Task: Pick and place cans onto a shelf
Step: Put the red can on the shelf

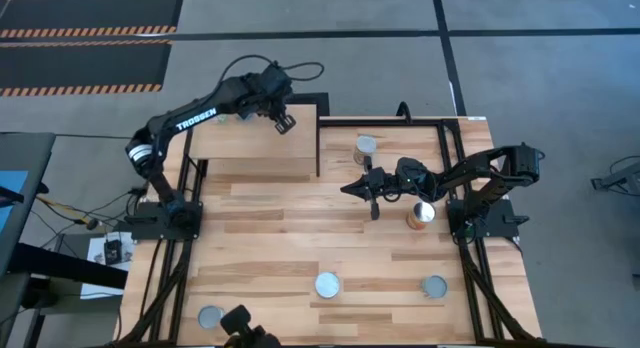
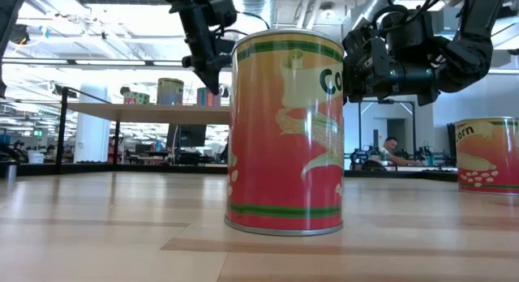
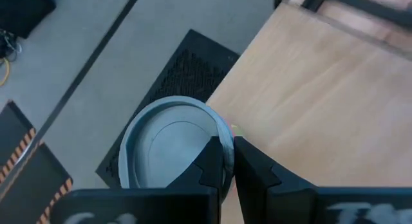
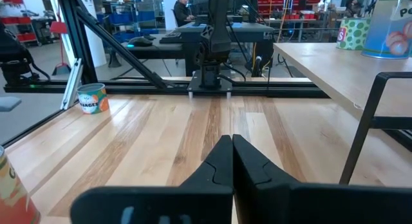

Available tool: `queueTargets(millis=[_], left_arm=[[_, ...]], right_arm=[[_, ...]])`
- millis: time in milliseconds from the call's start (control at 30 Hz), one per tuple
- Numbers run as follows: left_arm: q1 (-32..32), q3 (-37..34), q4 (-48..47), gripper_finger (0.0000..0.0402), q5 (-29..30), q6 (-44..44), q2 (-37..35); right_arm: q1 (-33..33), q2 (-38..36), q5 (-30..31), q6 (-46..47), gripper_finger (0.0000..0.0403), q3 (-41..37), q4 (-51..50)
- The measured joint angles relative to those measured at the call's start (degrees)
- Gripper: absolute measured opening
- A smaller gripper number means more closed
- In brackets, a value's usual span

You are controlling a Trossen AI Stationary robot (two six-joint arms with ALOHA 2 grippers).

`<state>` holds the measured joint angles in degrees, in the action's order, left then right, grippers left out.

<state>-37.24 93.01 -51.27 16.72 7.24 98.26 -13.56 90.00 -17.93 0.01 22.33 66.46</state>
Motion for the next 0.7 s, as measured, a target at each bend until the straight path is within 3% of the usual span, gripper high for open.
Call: queueTargets(millis=[700], left_arm=[[-2.16, -0.22, -1.11, 0.0027, -3.49, -0.86, 0.39]], right_arm=[[0.0, 0.0, 0.0, 0.02, 0.001, 0.0, 0.0]])
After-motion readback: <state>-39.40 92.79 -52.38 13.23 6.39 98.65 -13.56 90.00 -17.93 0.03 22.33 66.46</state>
